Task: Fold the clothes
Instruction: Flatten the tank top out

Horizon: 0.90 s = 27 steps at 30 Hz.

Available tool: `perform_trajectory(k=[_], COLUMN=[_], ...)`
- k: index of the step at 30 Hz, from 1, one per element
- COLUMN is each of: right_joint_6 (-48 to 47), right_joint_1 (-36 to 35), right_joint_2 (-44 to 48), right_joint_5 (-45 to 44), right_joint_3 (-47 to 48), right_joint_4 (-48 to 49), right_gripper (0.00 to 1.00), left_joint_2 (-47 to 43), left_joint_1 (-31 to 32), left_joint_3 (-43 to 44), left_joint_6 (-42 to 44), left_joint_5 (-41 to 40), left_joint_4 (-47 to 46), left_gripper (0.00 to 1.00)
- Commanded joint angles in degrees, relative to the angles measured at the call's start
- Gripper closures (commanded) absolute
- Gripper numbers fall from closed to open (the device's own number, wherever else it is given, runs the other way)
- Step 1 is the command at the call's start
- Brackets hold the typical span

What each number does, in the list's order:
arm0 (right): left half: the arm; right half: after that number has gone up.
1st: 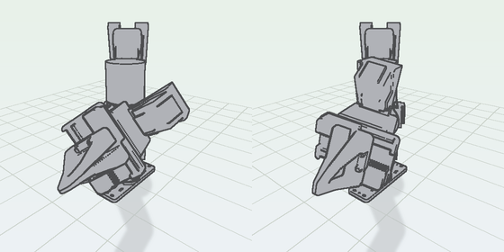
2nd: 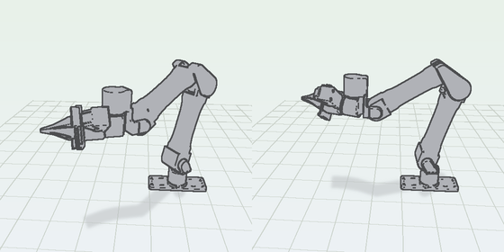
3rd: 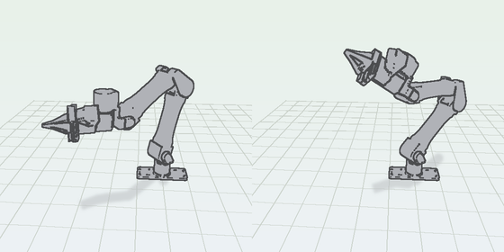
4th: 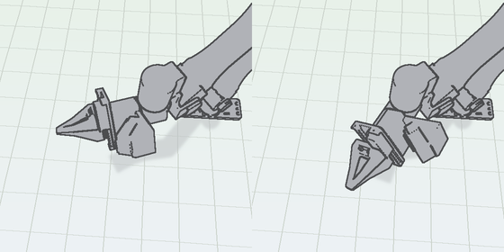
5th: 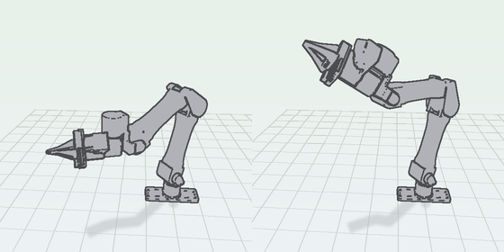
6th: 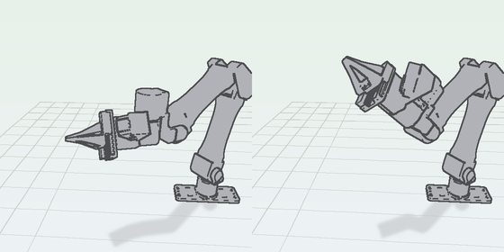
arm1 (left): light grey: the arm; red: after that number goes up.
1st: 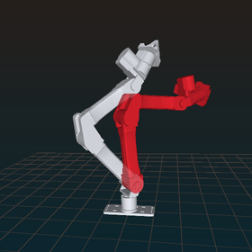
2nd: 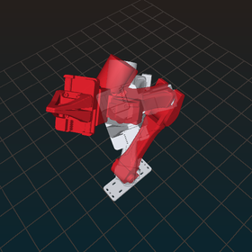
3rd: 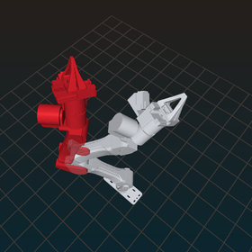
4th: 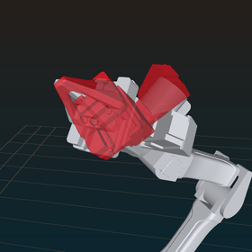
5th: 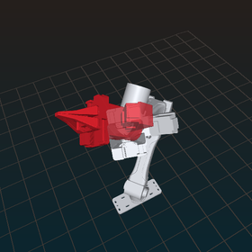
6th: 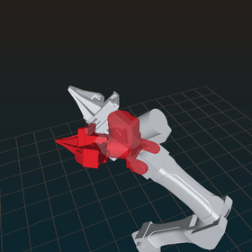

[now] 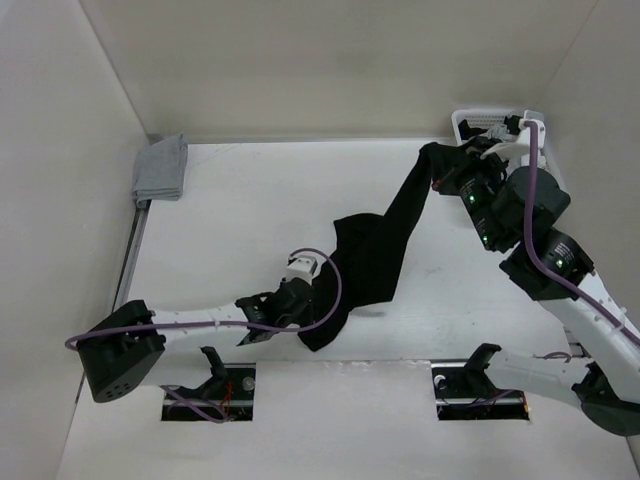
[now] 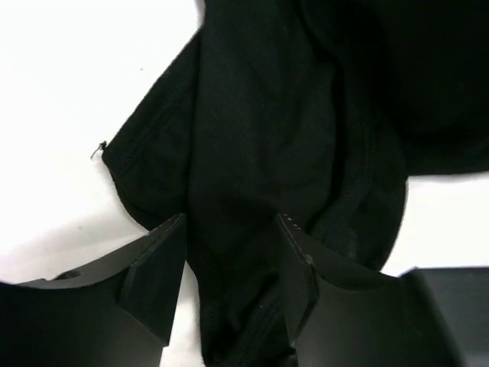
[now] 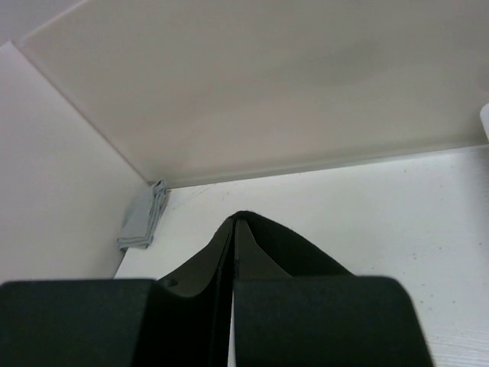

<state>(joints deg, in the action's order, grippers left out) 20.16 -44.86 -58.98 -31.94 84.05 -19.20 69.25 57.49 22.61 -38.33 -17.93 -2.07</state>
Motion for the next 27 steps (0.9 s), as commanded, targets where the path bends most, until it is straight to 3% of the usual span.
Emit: perform_trajectory(k=[1, 3, 5, 10, 16, 21, 27], right_joint_6=[-1.18, -1.18, -1.18, -1.71, -2.23, -2.85, -4.25], right_joint_1=[1.13, 1.58, 1.75, 1.67, -1.84, -13.16, -34.94], right_joint_2=[1.76, 2.20, 2.55, 4.22, 7.82, 11.34, 11.26], right_joint_5=[0.83, 1.27, 1.62, 1.71, 1.10, -0.31, -1.28], right_joint_3=[-0.73, -1.17, -1.43, -1.52, -0.38, 0.32, 2.87], right_joint_4=[2.59, 3.03, 3.03, 2.33, 0.40, -2.15, -3.74], right_gripper=[0.99, 0.99, 0.99, 0.99, 0.99, 0.99, 0.98], left_joint_2=[2.98, 5.00, 4.23, -11.91, -24.23, -31.89, -35.07], left_joint_1=[2.39, 2.32, 1.44, -6.54, -18.59, -24.22, -28.27], left_joint_3=[2.17, 2.70, 3.40, 8.84, 20.78, 30.72, 45.13], left_joint_6=[-0.61, -0.61, -0.87, -0.08, 0.09, -0.52, 1.14], left_joint_5=[-0.62, 0.35, 0.27, -0.61, 1.14, 0.71, 0.18], left_joint_4=[3.47, 2.77, 2.77, 2.68, 4.34, 7.42, 9.36], left_gripper=[0.65, 0.85, 0.94, 0.98, 0.99, 0.99, 0.98])
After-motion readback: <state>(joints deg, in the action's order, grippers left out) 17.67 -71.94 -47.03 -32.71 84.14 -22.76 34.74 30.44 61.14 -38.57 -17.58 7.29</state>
